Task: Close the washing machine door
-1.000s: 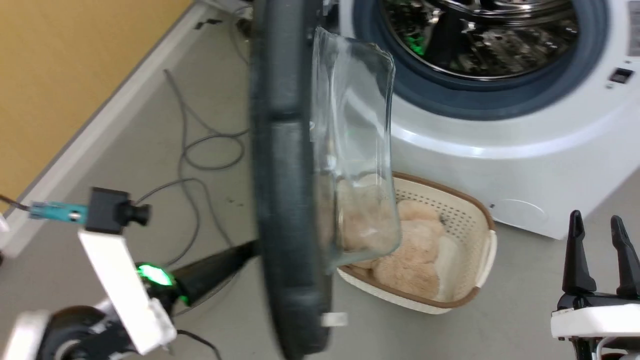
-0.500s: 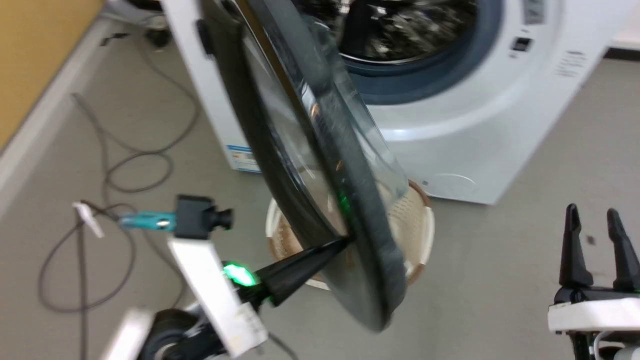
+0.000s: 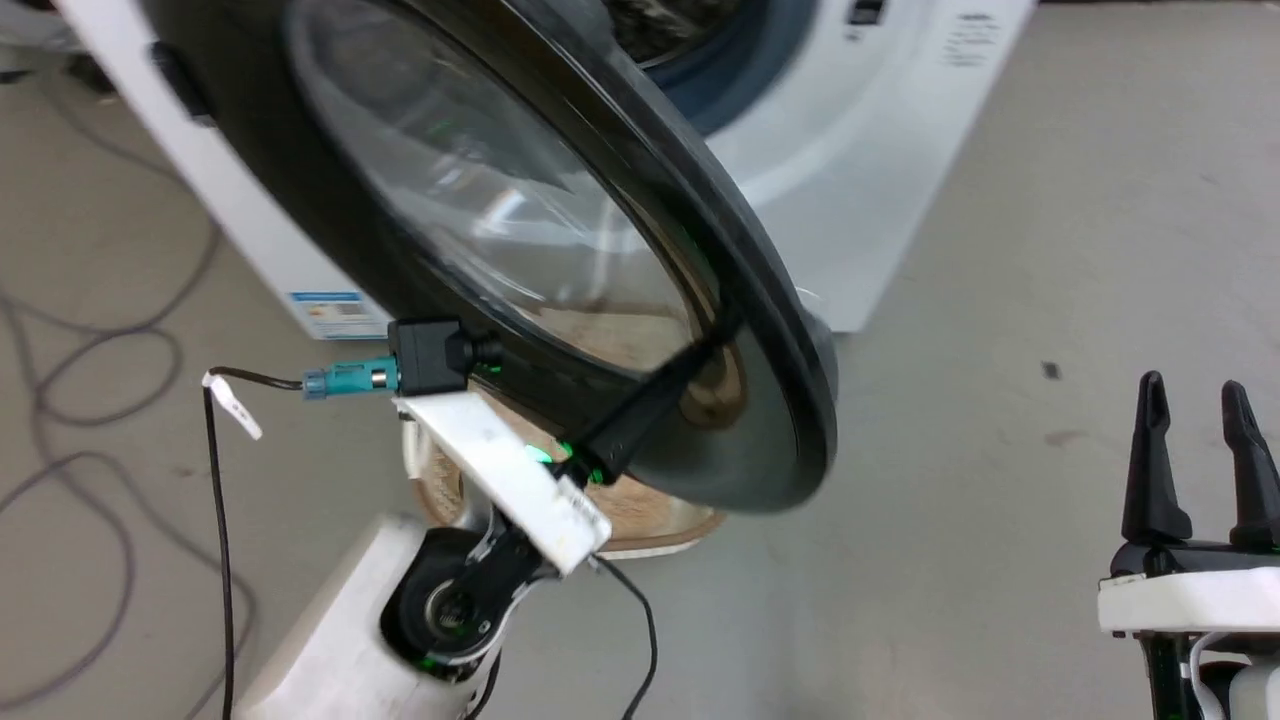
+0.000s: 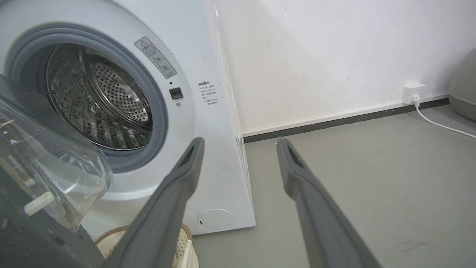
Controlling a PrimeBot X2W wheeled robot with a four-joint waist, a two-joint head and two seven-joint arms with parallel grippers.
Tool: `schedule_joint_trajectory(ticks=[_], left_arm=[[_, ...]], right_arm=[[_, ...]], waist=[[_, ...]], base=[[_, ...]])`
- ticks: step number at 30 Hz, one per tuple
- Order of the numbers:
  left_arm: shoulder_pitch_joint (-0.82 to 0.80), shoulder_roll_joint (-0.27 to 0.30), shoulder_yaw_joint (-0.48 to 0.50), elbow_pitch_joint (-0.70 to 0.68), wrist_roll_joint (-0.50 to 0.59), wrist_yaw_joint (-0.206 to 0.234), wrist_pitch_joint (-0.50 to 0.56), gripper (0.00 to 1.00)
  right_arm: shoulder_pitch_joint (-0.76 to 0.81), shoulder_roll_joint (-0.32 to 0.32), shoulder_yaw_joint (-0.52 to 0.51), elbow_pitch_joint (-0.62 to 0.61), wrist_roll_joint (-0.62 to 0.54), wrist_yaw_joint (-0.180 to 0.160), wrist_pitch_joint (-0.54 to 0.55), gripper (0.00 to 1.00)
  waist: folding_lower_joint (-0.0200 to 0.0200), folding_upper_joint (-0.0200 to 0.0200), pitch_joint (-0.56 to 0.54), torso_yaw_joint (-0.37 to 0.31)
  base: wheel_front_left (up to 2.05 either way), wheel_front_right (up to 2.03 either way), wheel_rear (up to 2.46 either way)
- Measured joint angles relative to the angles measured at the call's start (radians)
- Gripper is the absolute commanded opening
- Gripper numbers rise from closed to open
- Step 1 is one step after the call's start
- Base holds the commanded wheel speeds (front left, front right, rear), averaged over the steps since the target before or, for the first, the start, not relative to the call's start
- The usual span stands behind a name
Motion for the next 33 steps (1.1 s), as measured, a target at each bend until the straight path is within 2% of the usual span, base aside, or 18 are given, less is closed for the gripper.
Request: schedule_joint_trajectory(ticks=[11, 16, 22, 25, 28, 30, 32, 33], left_arm=[[-0.113, -0.016, -0.106, 0.199, -0.025, 0.000, -0.202, 0.00], [-0.124, 0.002, -0.160, 0.213, -0.032, 0.000, -0.276, 0.00], [-0.122, 0.033, -0.201, 0.216, 0.011, 0.000, -0.441, 0.00], [-0.121, 0.065, -0.207, 0.247, 0.112, 0.000, -0.501, 0.00], [-0.107, 0.065, -0.132, 0.283, 0.232, 0.006, -0.518, 0.00], [-0.085, 0.051, -0.027, 0.267, 0.361, 0.049, -0.518, 0.00], [-0.062, 0.056, 0.049, 0.229, 0.556, 0.106, -0.519, 0.00], [-0.045, 0.053, 0.083, 0.204, 0.635, 0.132, -0.520, 0.12]], right_arm=[[-0.005, 0.000, 0.002, 0.001, 0.011, 0.000, 0.000, 1.00], [-0.005, 0.000, 0.002, 0.003, 0.018, 0.000, 0.000, 1.00], [-0.002, 0.000, -0.002, 0.007, 0.018, 0.000, 0.000, 1.00], [0.001, 0.000, -0.009, 0.006, 0.017, 0.000, 0.000, 1.00], [0.004, 0.000, -0.020, 0.002, 0.013, 0.000, 0.000, 1.00], [0.007, 0.000, -0.028, -0.002, 0.009, 0.000, 0.000, 1.00], [0.010, 0.000, -0.031, -0.006, 0.007, 0.000, 0.000, 1.00], [0.011, 0.000, -0.032, -0.008, 0.006, 0.000, 0.000, 1.00]], waist=[[-0.0001, 0.0000, 0.032, -0.096], [0.0000, 0.0000, 0.023, -0.097], [-0.0001, 0.0000, -0.008, -0.067], [0.0000, 0.0000, -0.029, -0.049], [-0.0001, 0.0000, -0.051, -0.030], [-0.0001, 0.0000, -0.064, -0.018], [0.0000, 0.0000, -0.077, -0.007], [-0.0001, 0.0000, -0.082, -0.002]], base=[[0.00, 0.00, 0.00], [0.00, 0.00, 0.00], [0.00, 0.00, 0.00], [0.00, 0.00, 0.00], [0.00, 0.00, 0.00], [0.00, 0.00, 0.00], [0.00, 0.00, 0.00], [0.00, 0.00, 0.00]])
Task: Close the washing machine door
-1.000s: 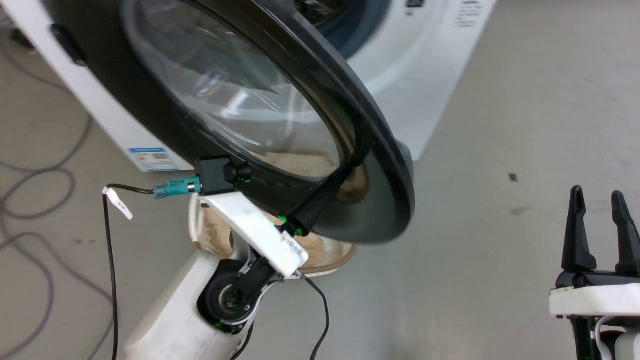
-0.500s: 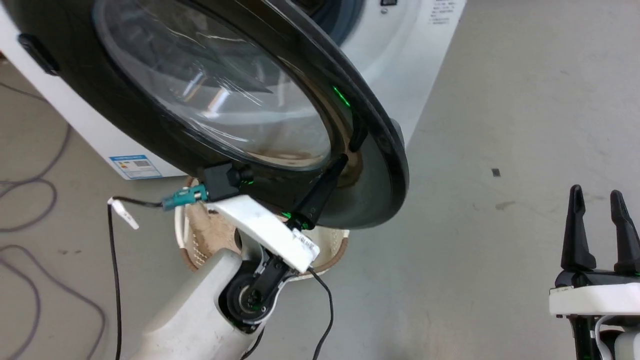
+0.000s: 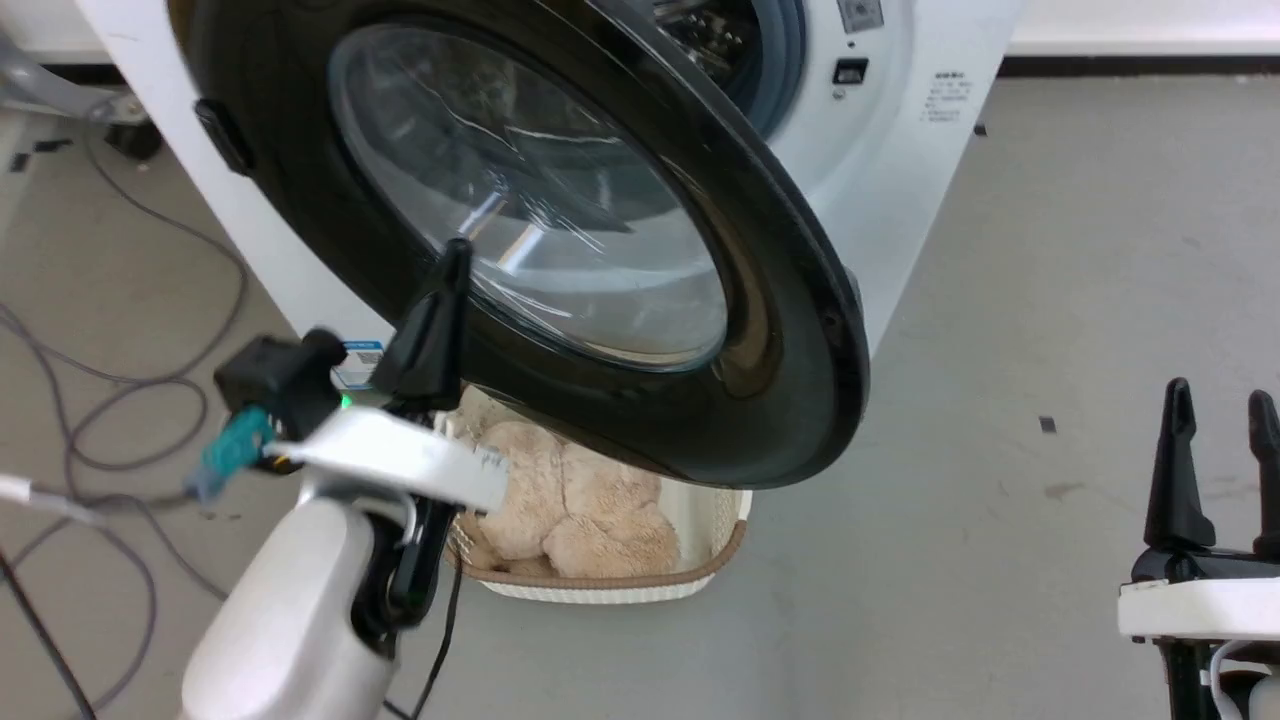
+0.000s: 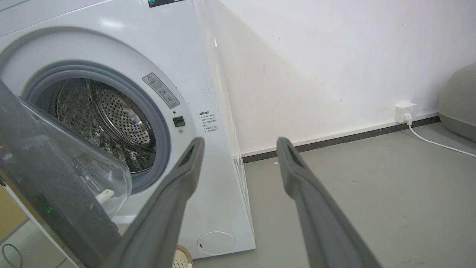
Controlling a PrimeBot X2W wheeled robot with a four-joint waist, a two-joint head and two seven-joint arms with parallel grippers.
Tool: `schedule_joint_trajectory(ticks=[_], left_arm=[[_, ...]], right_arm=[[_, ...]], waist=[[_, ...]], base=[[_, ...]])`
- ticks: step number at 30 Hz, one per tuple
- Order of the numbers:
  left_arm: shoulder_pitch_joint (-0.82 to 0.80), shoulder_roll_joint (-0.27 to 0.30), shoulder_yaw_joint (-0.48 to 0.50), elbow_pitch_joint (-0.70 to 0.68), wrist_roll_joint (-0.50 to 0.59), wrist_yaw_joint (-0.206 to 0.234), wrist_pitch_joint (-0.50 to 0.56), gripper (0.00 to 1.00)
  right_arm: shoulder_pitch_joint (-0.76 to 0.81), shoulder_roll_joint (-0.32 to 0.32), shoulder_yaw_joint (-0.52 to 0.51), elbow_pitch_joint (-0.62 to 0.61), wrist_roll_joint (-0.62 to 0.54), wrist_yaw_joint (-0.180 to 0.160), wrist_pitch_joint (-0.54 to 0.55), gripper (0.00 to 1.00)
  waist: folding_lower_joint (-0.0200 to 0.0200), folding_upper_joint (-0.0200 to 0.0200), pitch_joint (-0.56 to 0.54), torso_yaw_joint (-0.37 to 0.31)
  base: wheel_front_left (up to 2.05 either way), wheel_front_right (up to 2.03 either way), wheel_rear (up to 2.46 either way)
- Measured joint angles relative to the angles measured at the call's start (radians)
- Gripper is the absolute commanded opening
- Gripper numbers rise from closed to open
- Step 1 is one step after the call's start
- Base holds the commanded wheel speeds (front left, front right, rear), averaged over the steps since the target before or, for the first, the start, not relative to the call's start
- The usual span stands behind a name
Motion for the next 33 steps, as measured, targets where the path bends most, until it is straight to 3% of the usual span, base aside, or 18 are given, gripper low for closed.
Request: schedule_joint_trajectory(ticks=[1, 3, 10, 16, 17, 18, 19, 20, 25, 29, 33], left_arm=[[0.020, -0.005, 0.026, -0.021, 0.063, 0.019, 0.000, 0.34], [0.066, -0.021, 0.072, -0.060, 0.177, 0.055, 0.000, 1.00], [0.207, -0.048, 0.231, -0.160, 0.412, 0.162, 0.000, 1.00], [0.340, -0.080, 0.321, -0.203, 0.477, 0.188, 0.000, 1.00], [0.358, -0.084, 0.333, -0.208, 0.484, 0.188, 0.000, 1.00], [0.373, -0.086, 0.345, -0.210, 0.489, 0.186, 0.000, 1.00], [0.387, -0.089, 0.357, -0.214, 0.493, 0.184, 0.000, 1.00], [0.401, -0.096, 0.365, -0.223, 0.498, 0.183, 0.000, 1.00], [0.447, -0.134, 0.388, -0.232, 0.523, 0.156, 0.000, 1.00], [0.453, -0.168, 0.426, -0.242, 0.534, 0.130, 0.000, 1.00], [0.454, -0.186, 0.448, -0.242, 0.545, 0.108, 0.000, 1.00]], right_arm=[[0.001, 0.000, -0.001, -0.002, 0.000, 0.000, 0.000, 1.00], [0.004, 0.000, -0.002, -0.010, -0.006, 0.000, 0.000, 1.00], [0.010, 0.000, -0.013, -0.032, -0.040, 0.000, 0.000, 1.00], [0.003, 0.000, -0.021, -0.056, -0.089, 0.000, 0.000, 1.00], [-0.003, 0.000, -0.026, -0.059, -0.095, 0.000, 0.000, 0.76], [-0.013, 0.000, -0.028, -0.064, -0.103, 0.000, 0.000, 0.45], [-0.023, 0.000, -0.029, -0.072, -0.107, 0.000, 0.000, 0.30], [-0.036, 0.000, -0.026, -0.082, -0.114, 0.000, 0.000, 0.00], [-0.112, 0.000, 0.013, -0.150, -0.142, 0.000, 0.000, 0.00], [-0.176, -0.003, 0.141, -0.229, -0.159, 0.000, 0.000, 0.00], [-0.200, -0.046, 0.284, -0.273, -0.168, 0.000, 0.000, 0.00]], waist=[[0.0000, 0.0000, -0.005, 0.004], [0.0000, 0.0000, -0.016, 0.013], [0.0000, 0.0000, -0.053, 0.043], [0.0000, 0.0000, -0.086, 0.066], [0.0000, 0.0000, -0.090, 0.071], [-0.0001, 0.0000, -0.095, 0.076], [-0.0001, 0.0000, -0.099, 0.080], [-0.0001, 0.0001, -0.102, 0.085], [0.0000, 0.0000, -0.109, 0.109], [0.0000, 0.0000, -0.103, 0.123], [0.0000, 0.0000, -0.097, 0.129]], base=[[0.00, 0.00, 0.00], [0.00, 0.00, 0.00], [0.00, 0.00, 0.00], [0.00, 0.00, 0.00], [0.00, 0.00, 0.00], [0.00, 0.00, 0.00], [0.00, 0.00, 0.00], [0.00, 0.00, 0.00], [0.00, 0.00, 0.00], [0.00, 0.00, 0.00], [0.00, 0.00, 0.00]])
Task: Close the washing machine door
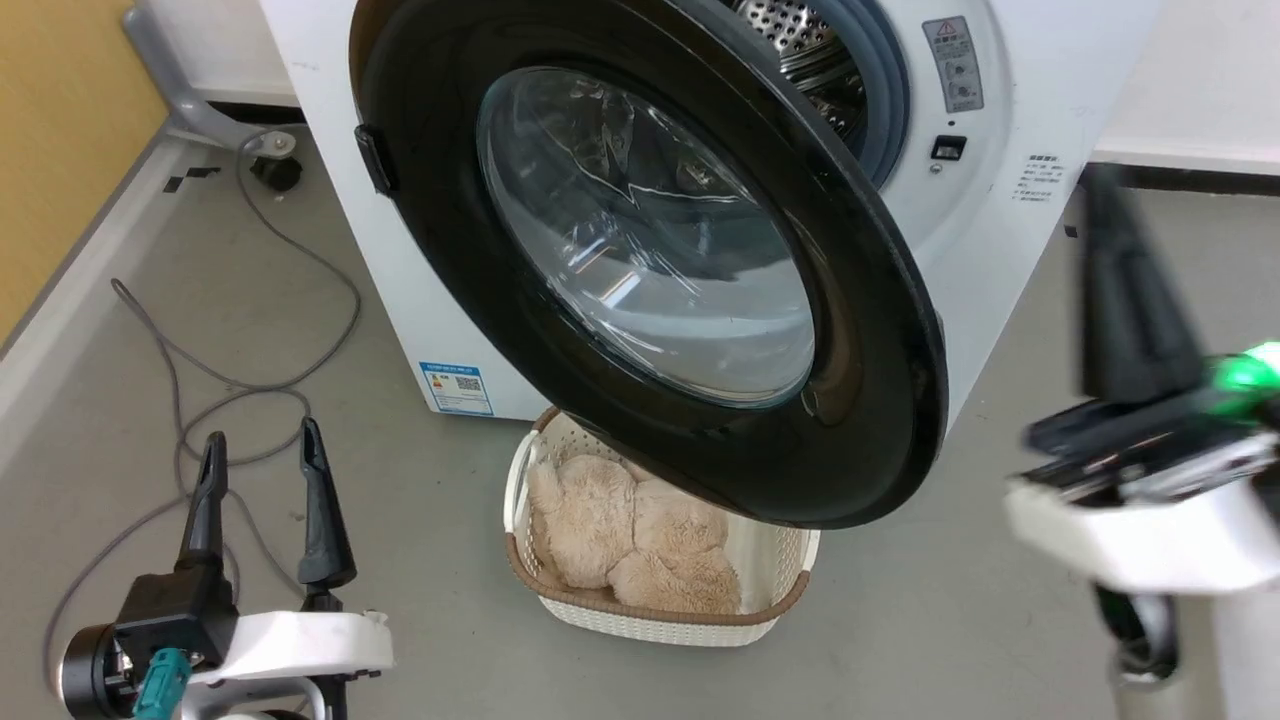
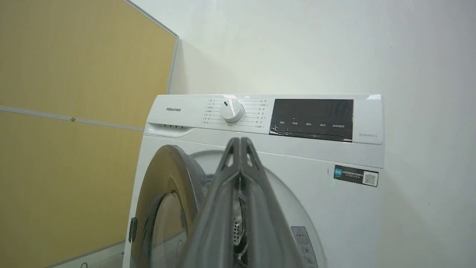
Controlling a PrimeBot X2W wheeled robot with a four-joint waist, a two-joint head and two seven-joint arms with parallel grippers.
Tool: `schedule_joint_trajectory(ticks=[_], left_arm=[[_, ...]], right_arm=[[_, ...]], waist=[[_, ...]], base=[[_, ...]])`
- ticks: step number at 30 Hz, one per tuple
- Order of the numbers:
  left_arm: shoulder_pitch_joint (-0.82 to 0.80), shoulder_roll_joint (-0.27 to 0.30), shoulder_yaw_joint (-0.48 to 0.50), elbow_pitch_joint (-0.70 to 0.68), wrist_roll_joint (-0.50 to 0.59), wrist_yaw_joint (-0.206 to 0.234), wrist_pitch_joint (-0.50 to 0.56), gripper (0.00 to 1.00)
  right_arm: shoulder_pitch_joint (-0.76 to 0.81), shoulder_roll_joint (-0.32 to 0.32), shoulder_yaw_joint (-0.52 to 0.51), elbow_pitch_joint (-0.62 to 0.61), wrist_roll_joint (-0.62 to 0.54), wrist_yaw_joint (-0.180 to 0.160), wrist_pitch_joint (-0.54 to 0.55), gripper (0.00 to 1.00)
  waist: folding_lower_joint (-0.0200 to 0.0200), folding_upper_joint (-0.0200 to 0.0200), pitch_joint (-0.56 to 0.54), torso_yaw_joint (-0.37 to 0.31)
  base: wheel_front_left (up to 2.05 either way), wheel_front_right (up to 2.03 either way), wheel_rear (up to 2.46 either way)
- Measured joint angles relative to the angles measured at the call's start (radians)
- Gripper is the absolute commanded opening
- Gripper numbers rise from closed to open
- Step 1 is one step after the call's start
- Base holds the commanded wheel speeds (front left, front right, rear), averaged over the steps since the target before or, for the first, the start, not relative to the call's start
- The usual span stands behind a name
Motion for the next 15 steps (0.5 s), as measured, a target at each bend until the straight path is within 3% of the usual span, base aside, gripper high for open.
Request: schedule_joint_trajectory(ticks=[8, 15], left_arm=[[0.000, -0.026, 0.039, -0.007, 0.022, -0.027, 0.000, 1.00], [-0.001, -0.038, 0.046, -0.011, 0.035, -0.039, 0.000, 1.00]], right_arm=[[-0.005, -0.085, 0.236, -0.014, 0.023, 0.000, -0.001, 0.00], [0.020, -0.161, 0.369, 0.092, 0.029, 0.000, -0.001, 0.00]], waist=[[0.0000, 0.0000, 0.013, -0.002], [0.0000, 0.0000, 0.033, -0.010]], base=[[0.00, 0.00, 0.00], [0.00, 0.00, 0.00]])
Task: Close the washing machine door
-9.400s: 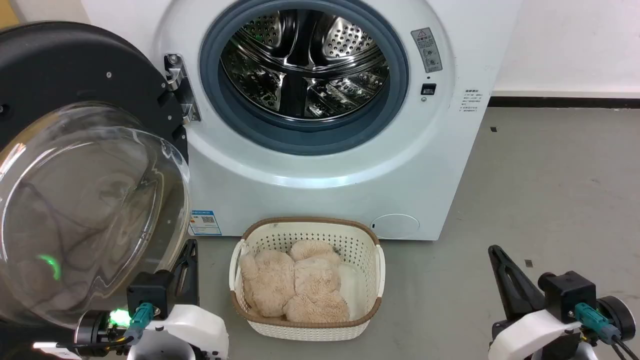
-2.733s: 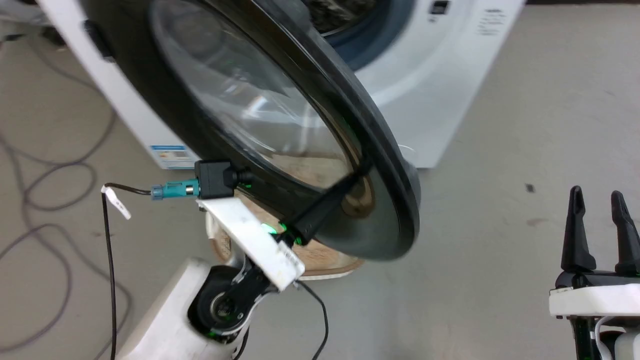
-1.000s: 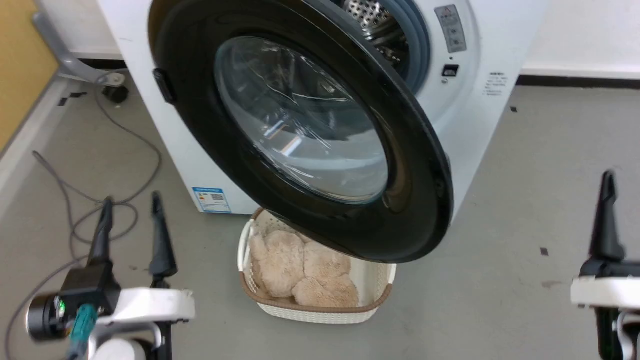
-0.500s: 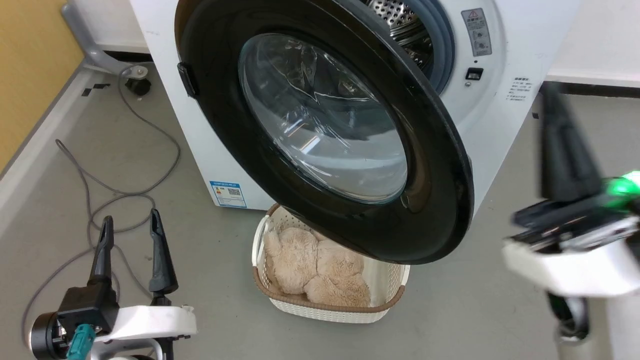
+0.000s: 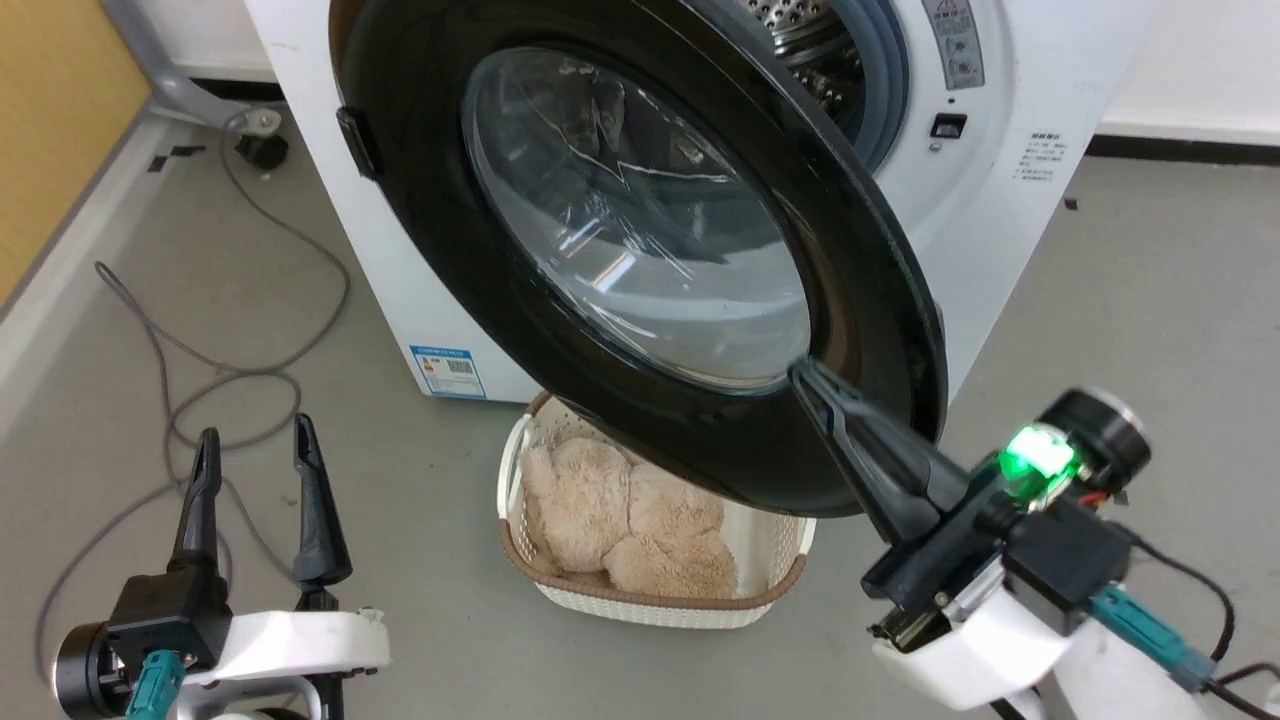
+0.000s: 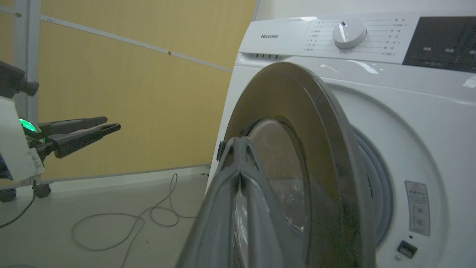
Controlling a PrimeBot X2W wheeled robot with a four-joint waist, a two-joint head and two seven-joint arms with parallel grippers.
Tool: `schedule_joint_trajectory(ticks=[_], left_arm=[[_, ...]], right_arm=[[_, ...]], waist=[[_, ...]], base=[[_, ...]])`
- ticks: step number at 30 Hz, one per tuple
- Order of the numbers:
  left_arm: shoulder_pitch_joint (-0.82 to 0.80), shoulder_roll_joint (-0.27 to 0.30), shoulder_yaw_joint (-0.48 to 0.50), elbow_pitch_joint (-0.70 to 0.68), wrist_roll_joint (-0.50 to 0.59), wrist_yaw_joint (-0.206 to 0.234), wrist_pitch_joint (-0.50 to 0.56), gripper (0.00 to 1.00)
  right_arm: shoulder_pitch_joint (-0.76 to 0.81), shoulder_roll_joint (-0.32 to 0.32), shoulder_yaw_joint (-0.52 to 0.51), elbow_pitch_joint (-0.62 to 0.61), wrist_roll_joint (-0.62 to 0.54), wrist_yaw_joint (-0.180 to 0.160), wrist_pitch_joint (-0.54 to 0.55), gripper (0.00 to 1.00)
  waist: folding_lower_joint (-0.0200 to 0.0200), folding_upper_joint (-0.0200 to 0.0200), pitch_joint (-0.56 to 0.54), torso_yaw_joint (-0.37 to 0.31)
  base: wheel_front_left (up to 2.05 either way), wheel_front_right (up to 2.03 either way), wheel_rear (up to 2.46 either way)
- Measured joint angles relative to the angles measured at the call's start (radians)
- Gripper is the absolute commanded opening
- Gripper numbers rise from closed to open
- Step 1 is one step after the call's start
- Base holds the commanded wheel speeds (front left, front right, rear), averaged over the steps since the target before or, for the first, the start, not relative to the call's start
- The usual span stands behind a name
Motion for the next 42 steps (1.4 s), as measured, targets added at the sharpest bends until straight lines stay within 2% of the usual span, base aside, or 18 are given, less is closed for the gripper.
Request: schedule_joint_trajectory(ticks=[7, 17, 28, 42], left_arm=[[-0.017, -0.006, 0.000, -0.009, 0.009, -0.007, 0.000, 1.00], [-0.084, -0.008, -0.029, -0.024, 0.016, -0.002, 0.000, 1.00], [-0.159, -0.010, -0.076, -0.042, 0.032, 0.034, 0.000, 1.00], [-0.206, -0.010, -0.134, -0.050, 0.003, 0.074, 0.000, 1.00]], right_arm=[[0.022, -0.014, -0.021, 0.138, 0.004, 0.000, 0.000, 0.00], [-0.021, -0.007, -0.178, 0.272, 0.008, 0.003, 0.000, 0.00], [-0.224, -0.017, -0.336, 0.379, -0.001, 0.002, 0.000, 0.00], [-0.499, -0.054, -0.394, 0.607, -0.024, 0.002, 0.000, 0.00]], waist=[[0.0000, 0.0000, 0.033, -0.009], [0.0000, 0.0000, 0.127, -0.011], [0.0001, 0.0000, 0.263, 0.010], [0.0001, 0.0000, 0.366, 0.055]], base=[[0.00, 0.00, 0.00], [0.00, 0.00, 0.00], [0.00, 0.00, 0.00], [0.00, 0.00, 0.00]])
